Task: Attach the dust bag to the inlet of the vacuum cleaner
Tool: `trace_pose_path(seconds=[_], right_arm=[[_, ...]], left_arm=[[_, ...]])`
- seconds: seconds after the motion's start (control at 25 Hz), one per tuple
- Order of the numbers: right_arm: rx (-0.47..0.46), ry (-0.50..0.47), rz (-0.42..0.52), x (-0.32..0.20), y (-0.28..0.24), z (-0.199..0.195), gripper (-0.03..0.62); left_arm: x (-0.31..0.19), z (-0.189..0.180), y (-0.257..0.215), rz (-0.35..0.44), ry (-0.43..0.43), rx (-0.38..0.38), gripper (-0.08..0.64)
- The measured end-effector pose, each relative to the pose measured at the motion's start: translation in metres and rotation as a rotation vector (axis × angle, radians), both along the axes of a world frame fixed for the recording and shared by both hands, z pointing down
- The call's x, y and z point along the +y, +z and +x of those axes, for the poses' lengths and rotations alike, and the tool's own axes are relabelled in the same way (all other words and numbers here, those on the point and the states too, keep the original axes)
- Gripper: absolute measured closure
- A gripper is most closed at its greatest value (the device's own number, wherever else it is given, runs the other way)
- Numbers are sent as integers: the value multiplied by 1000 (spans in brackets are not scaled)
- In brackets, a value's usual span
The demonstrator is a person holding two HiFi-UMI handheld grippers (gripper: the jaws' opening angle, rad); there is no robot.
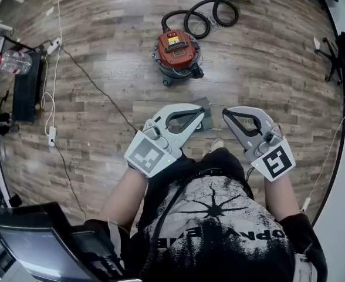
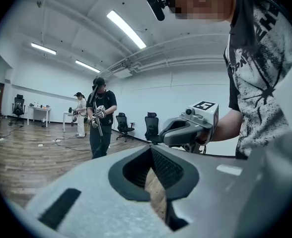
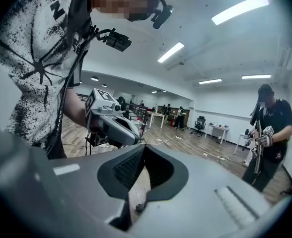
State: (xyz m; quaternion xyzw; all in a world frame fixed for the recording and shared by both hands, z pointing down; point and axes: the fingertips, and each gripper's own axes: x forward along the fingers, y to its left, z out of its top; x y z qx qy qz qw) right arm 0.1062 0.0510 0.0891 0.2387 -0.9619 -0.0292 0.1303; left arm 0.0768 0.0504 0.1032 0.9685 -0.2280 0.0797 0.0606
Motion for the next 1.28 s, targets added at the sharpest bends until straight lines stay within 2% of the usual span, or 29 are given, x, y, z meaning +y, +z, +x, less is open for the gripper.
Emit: trace_pose_path(seconds=[0.2,0.44,0.52,0.56,0.64,0.68,0.84,1.04,1.16,1.28], right_arm=[[8,-54,-41,-10,22,8,584],[34,-109,-65,-29,69,6,584],[74,-149,-71,-30,98,3,570],[134,-185,-75,-28,120,4,556],[287,-267,-83,-21,171,6,529],[331,-297,-88,-19,197,5,515],[394,-398,-98,-6,314,-6,449],[581,-570,-215,33,509,-1,379],[704,-678,-279,61,639,9,360],[817,-783,-326,88,756,22,338]], left_arm=[[-12,16,18,-36,-40,0,557],[-40,13,56,-60,-95,-6,557],[-45,8,76,-70,-109,-16,557],[-45,6,89,-78,-112,-24,557],[-46,3,118,-96,-115,-34,557],[-46,2,135,-101,-114,-38,557],[-51,6,215,-100,-89,-65,557],[-62,21,320,-90,-67,-56,557],[-69,26,393,-99,-58,-48,557],[-67,35,464,-106,-42,-76,557]])
